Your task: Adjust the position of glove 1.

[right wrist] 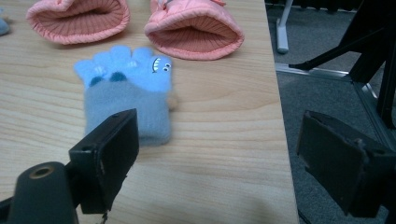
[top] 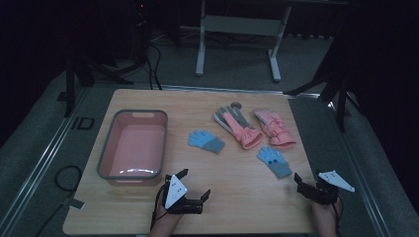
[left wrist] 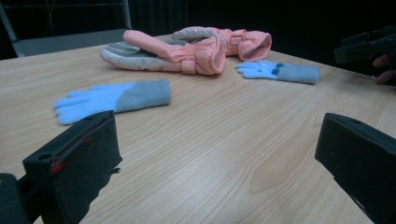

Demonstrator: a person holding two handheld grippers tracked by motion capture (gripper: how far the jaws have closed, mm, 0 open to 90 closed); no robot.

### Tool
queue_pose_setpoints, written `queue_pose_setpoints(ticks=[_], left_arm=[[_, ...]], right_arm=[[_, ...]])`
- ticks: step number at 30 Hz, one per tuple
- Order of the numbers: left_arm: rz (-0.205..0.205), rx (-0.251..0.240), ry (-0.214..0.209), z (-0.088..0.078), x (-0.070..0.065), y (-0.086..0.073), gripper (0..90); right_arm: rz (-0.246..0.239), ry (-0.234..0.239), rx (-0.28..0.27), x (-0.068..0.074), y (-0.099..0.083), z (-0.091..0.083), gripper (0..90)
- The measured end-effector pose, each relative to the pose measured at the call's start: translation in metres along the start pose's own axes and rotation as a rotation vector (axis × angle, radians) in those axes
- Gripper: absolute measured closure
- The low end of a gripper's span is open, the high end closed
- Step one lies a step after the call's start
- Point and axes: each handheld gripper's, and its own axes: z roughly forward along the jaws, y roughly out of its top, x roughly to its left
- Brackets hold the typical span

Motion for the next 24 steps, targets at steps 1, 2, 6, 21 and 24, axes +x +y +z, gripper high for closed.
queue_pose_setpoints(ticks=[1, 2, 6, 21, 24], left_arm=[[0.004, -0.001, -0.001, 0.0, 0.0, 0.0, 0.0], [0.007, -0.001, -0.001, 0.0, 0.0, 0.0, 0.0], [0.004, -0.003, -0.002, 0.0, 0.0, 0.0, 0.0], [-0.005, -0.013, -0.006, -0.001, 0.001, -0.001, 0.0], [-0.013, -0.015, -0.008, -0.001, 0.001, -0.001, 0.0]], right_arm=[[-0.001, 0.001, 0.006, 0.0, 0.0, 0.0, 12.9], [0.002, 0.003, 0.014, -0.001, 0.0, 0.001, 12.8], [0.018, 0.014, 0.044, -0.002, 0.002, 0.001, 11.5], [0.059, 0.085, 0.131, -0.007, 0.055, -0.005, 14.2], [0.057, 0.094, 0.134, -0.005, 0.059, -0.004, 14.4]])
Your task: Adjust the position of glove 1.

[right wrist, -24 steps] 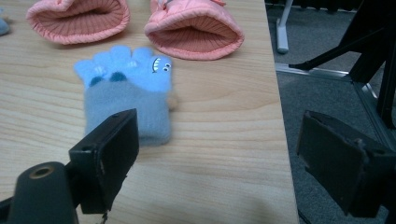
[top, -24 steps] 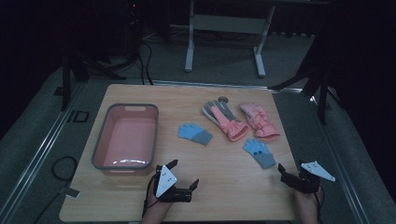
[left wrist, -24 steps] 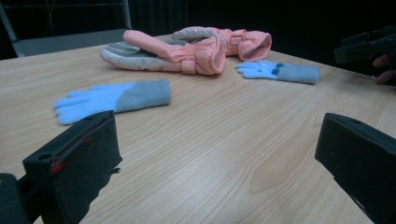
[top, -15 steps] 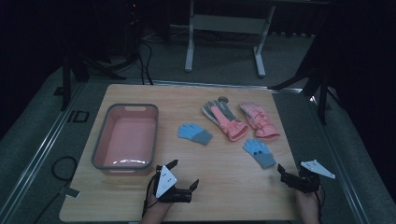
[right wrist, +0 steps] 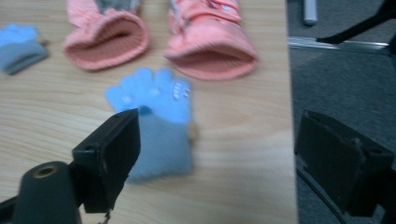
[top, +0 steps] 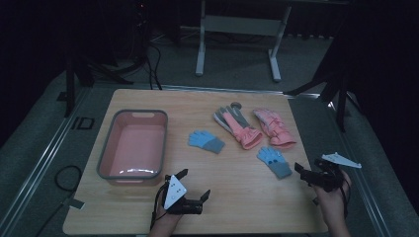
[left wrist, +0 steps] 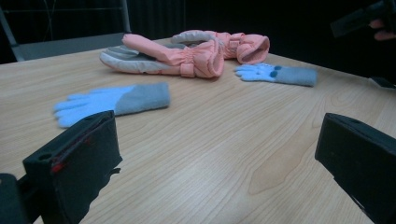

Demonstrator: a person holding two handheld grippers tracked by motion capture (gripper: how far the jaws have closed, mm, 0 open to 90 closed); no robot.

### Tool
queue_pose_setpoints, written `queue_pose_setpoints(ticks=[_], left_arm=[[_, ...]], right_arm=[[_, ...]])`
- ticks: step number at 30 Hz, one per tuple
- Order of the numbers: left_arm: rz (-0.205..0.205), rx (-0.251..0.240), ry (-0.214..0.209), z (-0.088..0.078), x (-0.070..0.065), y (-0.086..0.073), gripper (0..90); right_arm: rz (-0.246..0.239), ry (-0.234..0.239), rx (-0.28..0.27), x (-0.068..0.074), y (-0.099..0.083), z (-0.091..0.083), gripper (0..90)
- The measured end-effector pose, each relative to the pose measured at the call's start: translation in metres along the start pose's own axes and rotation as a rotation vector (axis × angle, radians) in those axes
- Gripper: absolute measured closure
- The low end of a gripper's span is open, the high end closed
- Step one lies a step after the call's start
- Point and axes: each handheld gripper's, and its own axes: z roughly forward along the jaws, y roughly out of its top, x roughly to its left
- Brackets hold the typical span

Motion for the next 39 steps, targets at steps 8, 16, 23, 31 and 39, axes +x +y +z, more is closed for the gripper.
queue_pose_setpoints(ticks=[8, 16, 23, 31, 39], left_arm=[[-0.005, 0.003, -0.008, 0.0, 0.001, 0.0, 0.0], [-0.007, 0.001, -0.014, 0.0, 0.001, 0.0, 0.0], [-0.007, 0.001, -0.023, 0.0, 0.001, 0.0, 0.0], [-0.007, 0.002, -0.03, 0.0, 0.001, 0.0, 0.0], [-0.008, 0.001, -0.032, 0.0, 0.001, 0.0, 0.0]], right_arm=[[-0.109, 0.137, -0.004, 0.031, 0.028, 0.007, 11.5], [-0.16, 0.189, -0.012, 0.051, 0.051, 0.016, 14.6], [-0.203, 0.225, -0.011, 0.068, 0.067, 0.028, 17.5], [-0.285, 0.29, 0.022, 0.1, 0.081, 0.057, 36.7], [-0.367, 0.401, 0.019, 0.135, 0.09, 0.083, 42.3]])
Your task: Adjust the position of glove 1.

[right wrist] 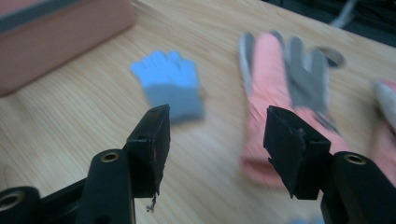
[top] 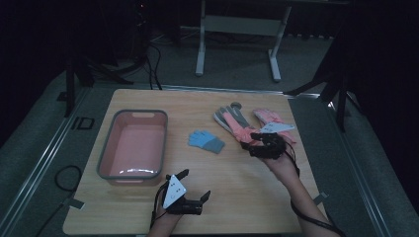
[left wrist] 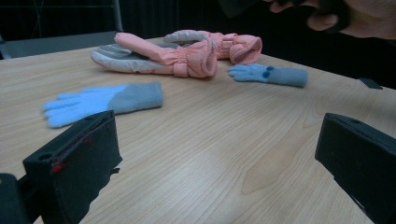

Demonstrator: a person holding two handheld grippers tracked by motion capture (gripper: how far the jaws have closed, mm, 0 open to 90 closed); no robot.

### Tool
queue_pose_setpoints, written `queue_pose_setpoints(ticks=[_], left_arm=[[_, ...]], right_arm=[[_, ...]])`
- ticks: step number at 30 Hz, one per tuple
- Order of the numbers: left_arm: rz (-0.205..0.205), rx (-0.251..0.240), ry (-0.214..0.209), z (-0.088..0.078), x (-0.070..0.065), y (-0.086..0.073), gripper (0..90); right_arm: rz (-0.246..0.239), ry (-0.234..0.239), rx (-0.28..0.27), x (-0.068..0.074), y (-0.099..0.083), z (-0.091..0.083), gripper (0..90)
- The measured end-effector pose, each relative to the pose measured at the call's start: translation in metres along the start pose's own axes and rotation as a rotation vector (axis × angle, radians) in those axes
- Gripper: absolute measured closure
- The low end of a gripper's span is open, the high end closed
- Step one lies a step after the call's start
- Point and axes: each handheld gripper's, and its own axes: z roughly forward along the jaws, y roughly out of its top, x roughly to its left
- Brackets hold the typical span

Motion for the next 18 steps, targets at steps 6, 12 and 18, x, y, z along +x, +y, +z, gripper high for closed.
queue_pose_setpoints(ticks=[6, 12, 18], left_arm=[[0.0, -0.002, -0.003, 0.0, 0.0, 0.0, 0.0], [-0.003, -0.005, -0.005, 0.0, 0.001, 0.0, 0.0], [-0.001, -0.005, -0.009, -0.001, 0.001, 0.0, 0.0]], right_arm=[[-0.033, 0.058, 0.018, 0.009, 0.016, 0.028, 44.5], [-0.07, 0.089, 0.049, 0.017, 0.027, 0.057, 50.9], [-0.092, 0.126, 0.081, 0.019, 0.03, 0.088, 60.5]])
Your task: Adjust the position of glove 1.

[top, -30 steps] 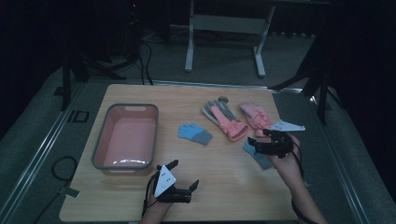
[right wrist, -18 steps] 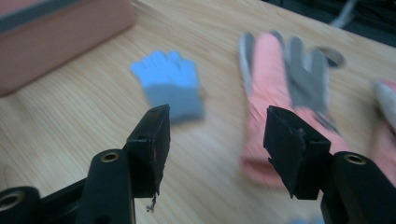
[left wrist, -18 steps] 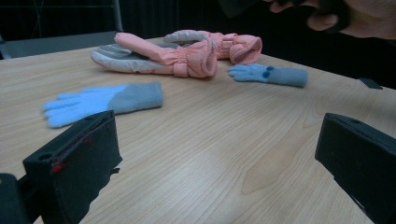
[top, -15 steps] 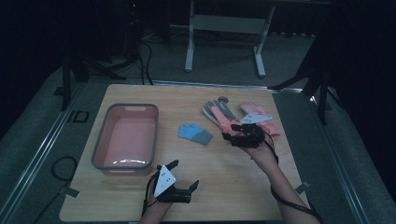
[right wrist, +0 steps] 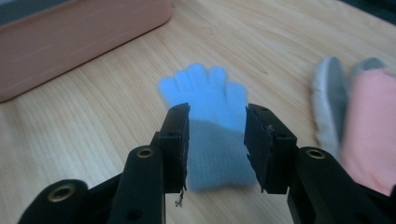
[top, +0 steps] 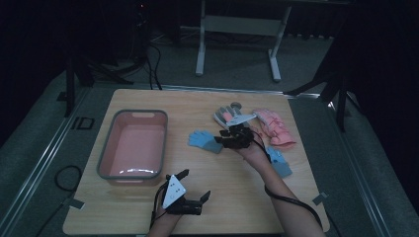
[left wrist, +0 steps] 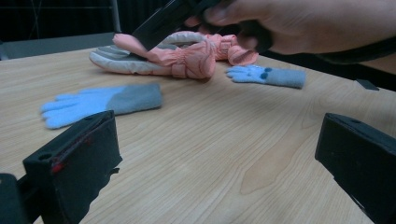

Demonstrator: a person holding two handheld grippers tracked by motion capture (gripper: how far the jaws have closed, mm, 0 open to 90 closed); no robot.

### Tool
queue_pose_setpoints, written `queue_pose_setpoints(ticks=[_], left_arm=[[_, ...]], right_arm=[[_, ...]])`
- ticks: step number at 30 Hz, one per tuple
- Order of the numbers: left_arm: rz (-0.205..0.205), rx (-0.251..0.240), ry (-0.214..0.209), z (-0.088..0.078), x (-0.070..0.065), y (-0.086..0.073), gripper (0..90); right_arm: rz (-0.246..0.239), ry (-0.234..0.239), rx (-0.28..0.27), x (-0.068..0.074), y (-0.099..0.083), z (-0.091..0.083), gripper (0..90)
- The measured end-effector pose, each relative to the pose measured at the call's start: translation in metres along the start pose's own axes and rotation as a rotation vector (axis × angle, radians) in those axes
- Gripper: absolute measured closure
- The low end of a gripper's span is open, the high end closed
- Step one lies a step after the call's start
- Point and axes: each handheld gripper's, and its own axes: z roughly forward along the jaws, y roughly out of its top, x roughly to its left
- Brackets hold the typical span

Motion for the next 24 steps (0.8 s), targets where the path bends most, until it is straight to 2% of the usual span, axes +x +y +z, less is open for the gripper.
queue_pose_setpoints(ticks=[3, 8, 10, 15, 17, 20, 22, 24], left_arm=[[-0.006, -0.002, -0.002, 0.0, 0.001, 0.0, 0.0], [-0.005, -0.002, -0.003, 0.0, 0.001, 0.0, 0.0], [-0.002, -0.001, -0.005, 0.0, 0.001, 0.0, 0.0], [-0.001, -0.004, -0.007, 0.0, 0.0, 0.0, 0.0], [0.0, -0.002, -0.008, 0.0, 0.0, 0.0, 0.0], [0.0, -0.001, -0.009, 0.0, 0.0, 0.0, 0.0], [0.0, -0.002, -0.008, 0.0, 0.0, 0.0, 0.0], [0.0, -0.002, -0.007, 0.0, 0.0, 0.0, 0.0]], right_arm=[[-0.019, 0.017, 0.019, -0.001, 0.002, 0.015, 61.3], [-0.016, 0.026, 0.044, -0.003, 0.003, 0.033, 61.6], [-0.021, 0.027, 0.079, -0.004, 0.003, 0.048, 62.9], [-0.029, 0.024, 0.108, -0.007, -0.001, 0.067, 63.4], [-0.032, 0.031, 0.136, -0.008, -0.004, 0.073, 63.6], [-0.02, 0.042, 0.129, -0.009, -0.007, 0.077, 64.3], [-0.041, 0.037, 0.134, -0.008, -0.007, 0.077, 65.0], [-0.066, 0.026, 0.137, -0.006, -0.007, 0.078, 70.2]])
